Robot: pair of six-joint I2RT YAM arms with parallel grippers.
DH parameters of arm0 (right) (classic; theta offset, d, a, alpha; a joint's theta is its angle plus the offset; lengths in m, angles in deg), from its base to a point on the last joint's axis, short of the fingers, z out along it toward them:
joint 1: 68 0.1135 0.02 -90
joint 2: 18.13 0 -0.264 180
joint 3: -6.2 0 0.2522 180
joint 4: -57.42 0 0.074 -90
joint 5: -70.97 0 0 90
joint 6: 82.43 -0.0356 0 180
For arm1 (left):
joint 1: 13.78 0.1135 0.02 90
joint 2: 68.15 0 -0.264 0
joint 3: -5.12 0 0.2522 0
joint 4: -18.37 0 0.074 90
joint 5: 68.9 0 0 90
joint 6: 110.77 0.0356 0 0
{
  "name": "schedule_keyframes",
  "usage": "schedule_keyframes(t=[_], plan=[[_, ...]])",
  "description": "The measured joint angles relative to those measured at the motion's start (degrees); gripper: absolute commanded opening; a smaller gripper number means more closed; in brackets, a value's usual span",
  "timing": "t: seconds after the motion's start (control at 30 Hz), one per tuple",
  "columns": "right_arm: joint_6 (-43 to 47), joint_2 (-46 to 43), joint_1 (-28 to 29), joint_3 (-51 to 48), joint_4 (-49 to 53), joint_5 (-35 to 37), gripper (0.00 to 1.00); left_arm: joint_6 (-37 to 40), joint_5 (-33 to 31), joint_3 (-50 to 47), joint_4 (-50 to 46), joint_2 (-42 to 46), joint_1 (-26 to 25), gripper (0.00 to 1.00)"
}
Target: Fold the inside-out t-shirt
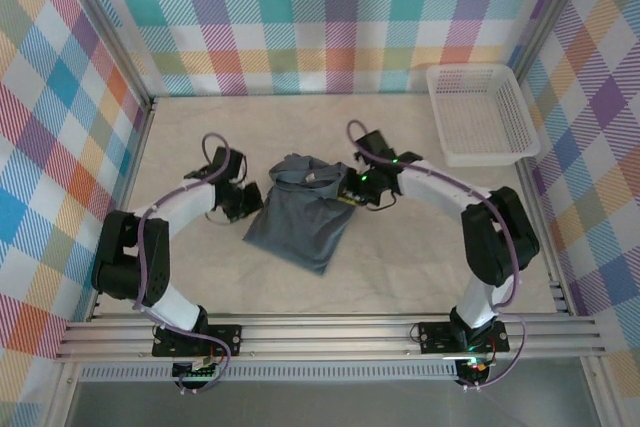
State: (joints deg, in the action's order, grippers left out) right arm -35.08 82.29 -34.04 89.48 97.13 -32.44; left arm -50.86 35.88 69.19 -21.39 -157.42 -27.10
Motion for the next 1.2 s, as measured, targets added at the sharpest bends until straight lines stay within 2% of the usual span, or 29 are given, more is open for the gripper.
schedule_keyframes(t=[0.13,0.3,0.4,0.53,0.67,0.7,0.73,0.83,0.87,1.03,1.2], plan=[[0.5,4.2,1.4,0.0,0.7,0.1,0.16,-2.1,2.4,-7.8,-2.0,4.8,-3.3,0.03],[5.3,10.6,0.6,5.9,5.0,2.3,0.17,-4.6,8.4,-10.1,-0.6,9.9,-10.6,0.04],[8.6,14.1,0.3,11.3,6.5,2.3,0.19,-5.2,11.1,-11.2,0.5,9.1,-13.8,0.13],[11.8,14.8,0.4,12.2,6.7,0.9,0.27,-5.2,11.0,-11.3,-0.4,10.2,-14.7,0.38],[14.0,14.8,0.3,10.9,7.6,0.4,0.27,-4.9,8.6,-7.6,-2.7,13.3,-14.6,0.43],[14.4,14.6,0.4,10.3,7.8,0.4,0.27,-4.7,7.1,-6.0,-3.5,13.5,-14.5,0.43],[14.5,14.1,0.4,9.4,7.9,0.3,0.27,-4.3,5.0,-4.3,-4.4,13.6,-14.3,0.36],[13.9,11.2,0.4,5.8,7.6,-0.9,0.22,-3.4,-1.1,-2.0,-5.5,13.4,-12.4,0.05],[13.4,9.9,0.5,4.6,7.5,-1.3,0.20,-3.2,-2.2,-2.4,-5.3,12.9,-11.4,0.00],[10.4,5.8,2.9,2.0,6.0,-3.3,0.17,-2.9,-1.6,-5.4,-3.1,6.0,-9.9,0.00],[8.0,4.9,5.0,-1.3,4.4,-4.0,0.17,-2.6,1.4,-6.2,-2.5,2.8,-13.3,0.00]])
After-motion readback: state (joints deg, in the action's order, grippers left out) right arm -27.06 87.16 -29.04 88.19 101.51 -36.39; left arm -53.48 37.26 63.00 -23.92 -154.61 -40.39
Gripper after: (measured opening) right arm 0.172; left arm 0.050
